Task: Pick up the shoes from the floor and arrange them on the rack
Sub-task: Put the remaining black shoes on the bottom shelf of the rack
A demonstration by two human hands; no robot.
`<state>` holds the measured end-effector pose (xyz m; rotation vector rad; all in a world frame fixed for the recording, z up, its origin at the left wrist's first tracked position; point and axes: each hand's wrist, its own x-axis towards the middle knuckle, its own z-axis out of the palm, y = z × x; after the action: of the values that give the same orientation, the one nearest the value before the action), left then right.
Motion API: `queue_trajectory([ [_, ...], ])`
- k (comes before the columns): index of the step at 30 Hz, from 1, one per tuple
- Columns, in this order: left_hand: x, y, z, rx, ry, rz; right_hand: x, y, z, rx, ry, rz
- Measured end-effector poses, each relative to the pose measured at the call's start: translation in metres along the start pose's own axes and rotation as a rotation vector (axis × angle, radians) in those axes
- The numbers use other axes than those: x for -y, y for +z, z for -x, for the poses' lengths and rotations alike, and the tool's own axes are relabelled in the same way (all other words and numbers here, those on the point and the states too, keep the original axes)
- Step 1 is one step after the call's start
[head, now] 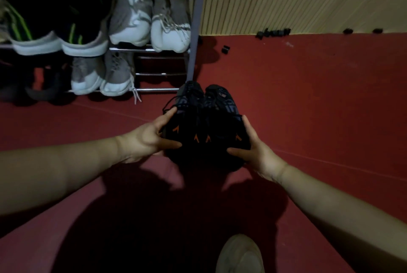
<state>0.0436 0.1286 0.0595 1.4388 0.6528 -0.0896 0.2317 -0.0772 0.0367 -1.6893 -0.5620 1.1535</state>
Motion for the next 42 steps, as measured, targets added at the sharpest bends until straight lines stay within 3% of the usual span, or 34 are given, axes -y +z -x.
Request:
queue_trajectory([
  [11, -0.002, -0.069, 0.077, -0.12, -0.146, 0.174, 0.041, 0.085, -0.013, 0.266, -0.094, -0.059],
  [15, 0.003, -0.103, 0.113, -0.2, -0.122, 0.214, 0.058, 0.121, -0.03, 0.326, -0.121, -0.051],
  [22, 0.021, -0.127, 0.117, -0.255, -0.065, 0.193, 0.063, 0.16, -0.044, 0.22, -0.156, 0.027],
  [31, -0.001, -0.114, 0.035, -0.177, -0.04, 0.16, 0.067, 0.111, -0.061, 0.051, -0.123, -0.033],
  [42, -0.004, -0.144, -0.071, -0.238, -0.058, 0.133, 0.065, 0.101, -0.161, -0.061, -0.307, 0.219],
])
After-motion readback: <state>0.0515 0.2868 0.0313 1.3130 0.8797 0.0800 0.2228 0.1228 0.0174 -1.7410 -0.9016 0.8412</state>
